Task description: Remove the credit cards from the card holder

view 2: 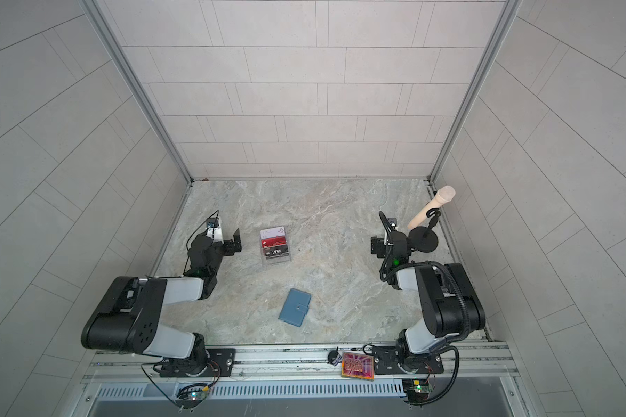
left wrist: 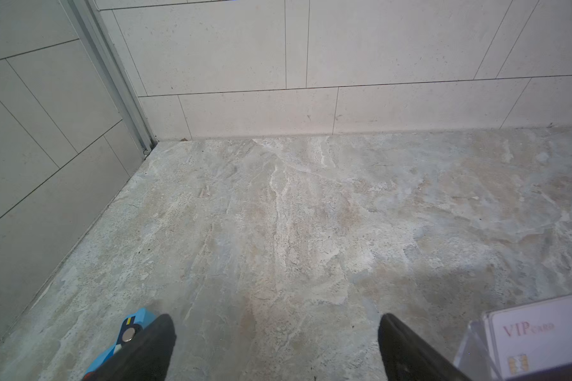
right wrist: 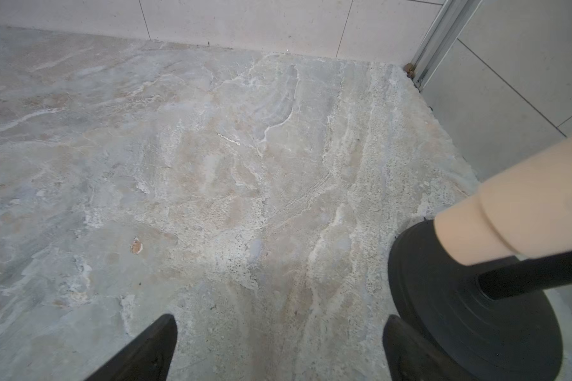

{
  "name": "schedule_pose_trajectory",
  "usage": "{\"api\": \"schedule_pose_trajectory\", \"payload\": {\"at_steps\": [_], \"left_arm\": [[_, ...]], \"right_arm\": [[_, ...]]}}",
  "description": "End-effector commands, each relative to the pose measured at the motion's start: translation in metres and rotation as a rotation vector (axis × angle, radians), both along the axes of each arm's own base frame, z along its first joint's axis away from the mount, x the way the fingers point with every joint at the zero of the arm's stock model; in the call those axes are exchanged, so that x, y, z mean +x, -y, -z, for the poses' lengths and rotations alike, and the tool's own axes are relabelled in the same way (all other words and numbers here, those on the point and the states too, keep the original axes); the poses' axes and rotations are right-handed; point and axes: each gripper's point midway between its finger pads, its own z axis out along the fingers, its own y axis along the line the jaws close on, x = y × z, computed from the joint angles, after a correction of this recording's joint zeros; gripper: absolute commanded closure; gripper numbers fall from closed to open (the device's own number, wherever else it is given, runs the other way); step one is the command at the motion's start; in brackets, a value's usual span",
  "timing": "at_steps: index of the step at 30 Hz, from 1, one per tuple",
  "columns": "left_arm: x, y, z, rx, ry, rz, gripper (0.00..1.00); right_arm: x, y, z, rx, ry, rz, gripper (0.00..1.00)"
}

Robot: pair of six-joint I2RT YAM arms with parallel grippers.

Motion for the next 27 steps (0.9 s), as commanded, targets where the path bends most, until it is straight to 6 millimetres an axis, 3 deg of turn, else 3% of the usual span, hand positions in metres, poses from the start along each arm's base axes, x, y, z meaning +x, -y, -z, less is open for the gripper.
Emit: {"api": "schedule_pose_trajectory", "payload": {"at_steps": [1,27], "left_arm": [[0.0031,0.0003,-0.0082,0.005,0.030,0.005,0.00],[0.0044,-0.0057,-0.0065,-0.003,0.021,-0.025,0.00]], "right_arm": [[0.0042,0.0006,-0.0125,-0.018,0.030,0.001,0.01],[0.0051,0.0004,-0.0130,-0.014,0.030,0.000,0.01]]}}
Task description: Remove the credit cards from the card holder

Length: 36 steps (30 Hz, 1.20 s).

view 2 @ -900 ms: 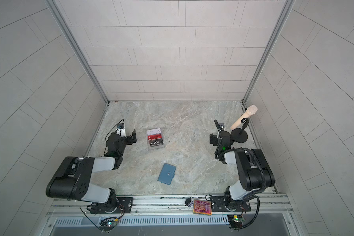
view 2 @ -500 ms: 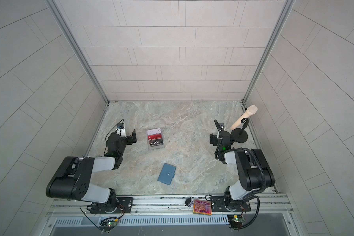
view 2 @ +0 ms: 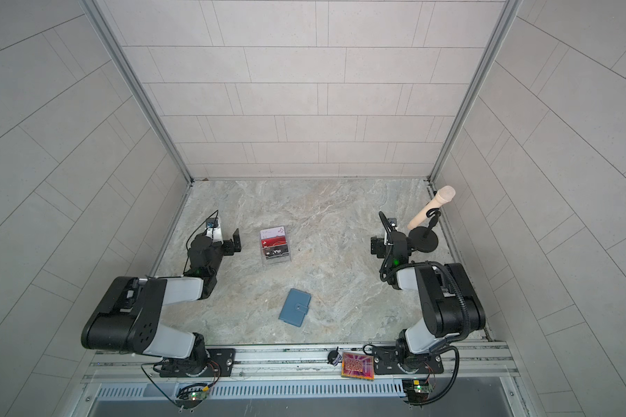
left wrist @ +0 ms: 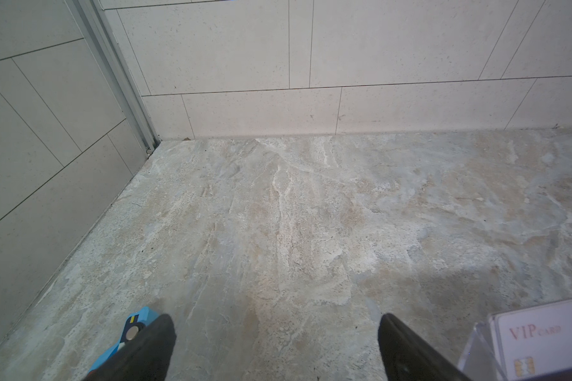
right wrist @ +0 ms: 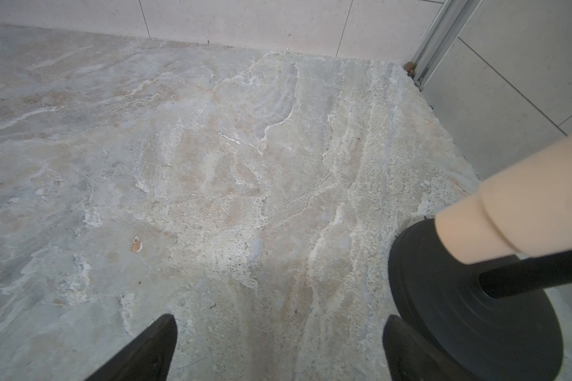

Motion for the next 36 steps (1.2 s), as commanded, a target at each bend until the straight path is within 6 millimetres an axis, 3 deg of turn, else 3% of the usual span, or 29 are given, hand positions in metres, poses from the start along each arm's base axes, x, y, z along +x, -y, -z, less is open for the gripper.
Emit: {"api": "schedule_pose_trajectory", "payload": {"at_steps": [1,12,17,20,23,25,31,36], "left_arm": [[0.005,-0.003,-0.008,-0.001,0.024,-0.012,0.00],[0.000,-0.012,-0.012,0.002,0.043,-0.066,0.00],[-0.018,-0.040,-0.039,-0.040,0.020,-0.251,0.00],[-0.032,-0.037,-0.054,-0.090,0.002,-0.284,0.00],[-0.049,-0.025,-0.057,-0.107,-0.103,-0.293,0.00],[-0.057,-0.013,-0.062,-0.186,-0.142,-0.259,0.00],[-0.083,0.038,-0.070,-0.369,-0.321,-0.031,0.00],[-0.108,0.082,-0.054,-0.434,-0.535,0.190,0.00]], "right_arm": [[0.006,0.000,-0.014,-0.015,0.034,-0.001,0.00],[0.005,0.001,-0.014,-0.013,0.037,0.001,0.00],[0.009,0.004,-0.034,-0.019,-0.022,0.020,0.00],[0.007,0.003,-0.044,0.004,-0.057,0.029,0.00],[0.001,0.011,-0.063,0.075,-0.162,0.147,0.01],[-0.006,0.006,-0.072,0.111,-0.204,0.175,0.00],[-0.046,-0.042,-0.111,0.209,-0.273,0.106,0.00],[-0.084,-0.087,-0.109,0.370,-0.345,-0.007,0.02]]}}
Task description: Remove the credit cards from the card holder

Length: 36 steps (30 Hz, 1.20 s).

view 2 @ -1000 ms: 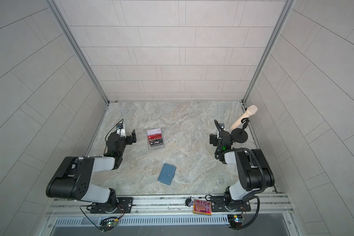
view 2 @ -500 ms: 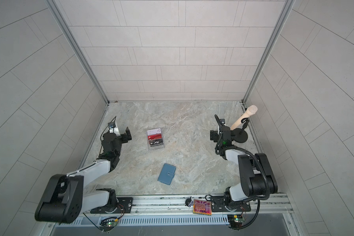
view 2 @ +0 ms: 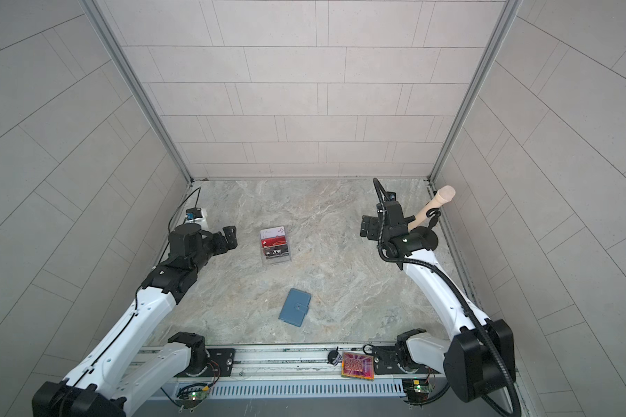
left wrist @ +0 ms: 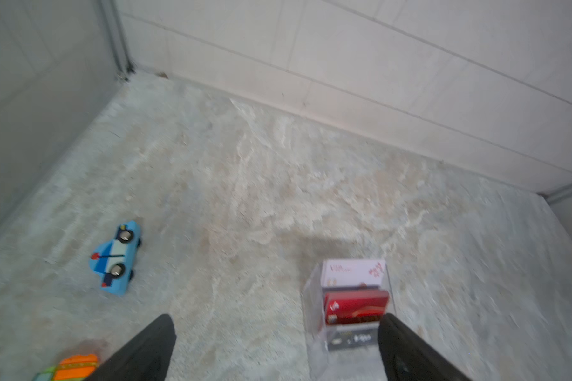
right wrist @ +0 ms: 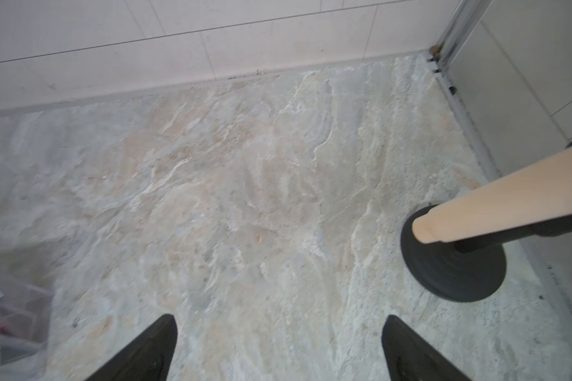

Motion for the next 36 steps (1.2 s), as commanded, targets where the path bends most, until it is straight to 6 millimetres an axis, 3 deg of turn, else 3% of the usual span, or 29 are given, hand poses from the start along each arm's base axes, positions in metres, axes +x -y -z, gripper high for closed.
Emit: {"api": "schedule_pose_trajectory", "payload": {"at_steps": [1,8,13,18,19,25,29,36], "left_arm": [[-0.040,0.038,0.035,-0.093,-0.246,0.211,0.00],[-0.083,0.076,0.047,-0.229,-0.339,0.426,0.05],[-0.112,0.103,0.070,-0.271,-0.449,0.537,0.10],[-0.131,0.133,0.094,-0.317,-0.529,0.612,0.17],[-0.135,0.136,0.101,-0.314,-0.553,0.616,0.20],[-0.158,0.153,0.136,-0.320,-0.642,0.650,0.26],[-0.163,0.163,0.144,-0.327,-0.650,0.686,0.28],[-0.167,0.178,0.154,-0.383,-0.658,0.720,0.37]], "right_arm": [[-0.046,-0.024,0.030,0.134,-0.175,-0.036,0.02],[-0.090,-0.085,0.066,0.364,-0.358,-0.217,0.12],[-0.120,-0.122,0.089,0.401,-0.449,-0.310,0.17],[-0.136,-0.153,0.107,0.516,-0.491,-0.357,0.22],[-0.145,-0.154,0.118,0.527,-0.519,-0.358,0.23],[-0.165,-0.173,0.128,0.522,-0.537,-0.414,0.32],[-0.170,-0.180,0.133,0.523,-0.549,-0.442,0.39],[-0.177,-0.199,0.150,0.521,-0.607,-0.497,0.43]]}}
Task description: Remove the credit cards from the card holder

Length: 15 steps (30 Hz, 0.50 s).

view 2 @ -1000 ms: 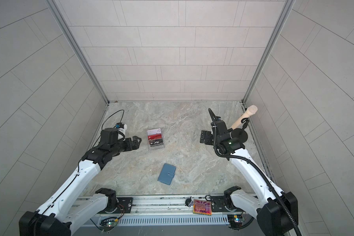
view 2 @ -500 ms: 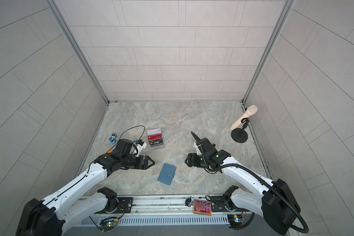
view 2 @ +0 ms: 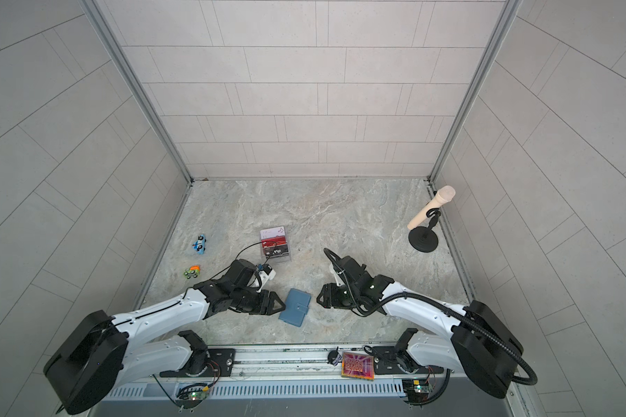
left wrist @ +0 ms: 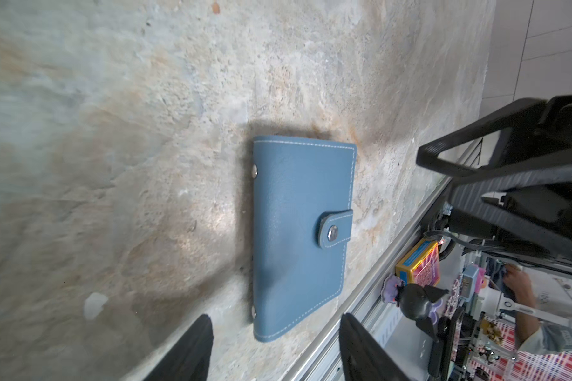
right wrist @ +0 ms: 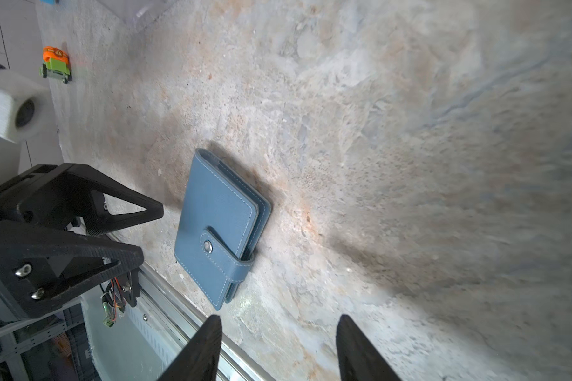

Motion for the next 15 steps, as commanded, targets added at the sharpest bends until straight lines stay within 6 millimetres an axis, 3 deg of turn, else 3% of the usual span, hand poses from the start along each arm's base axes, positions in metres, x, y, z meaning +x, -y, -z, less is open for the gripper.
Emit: {"api": "schedule_pose_trajectory", "payload": {"at_steps": [1,10,15], "left_arm": [[0.003,0.011,-0.003,-0.069,0.018,0.000,0.37],[0.001,0.014,0.019,-0.064,-0.035,0.001,0.40],[0.002,0.021,0.019,-0.099,-0.050,0.006,0.43]], "right_arm": [[-0.002,-0.013,0.005,0.023,-0.015,-0.021,0.44],[-0.004,-0.037,0.017,0.042,-0.047,-0.062,0.50],[-0.004,-0.047,0.025,0.051,-0.077,-0.072,0.57]]}}
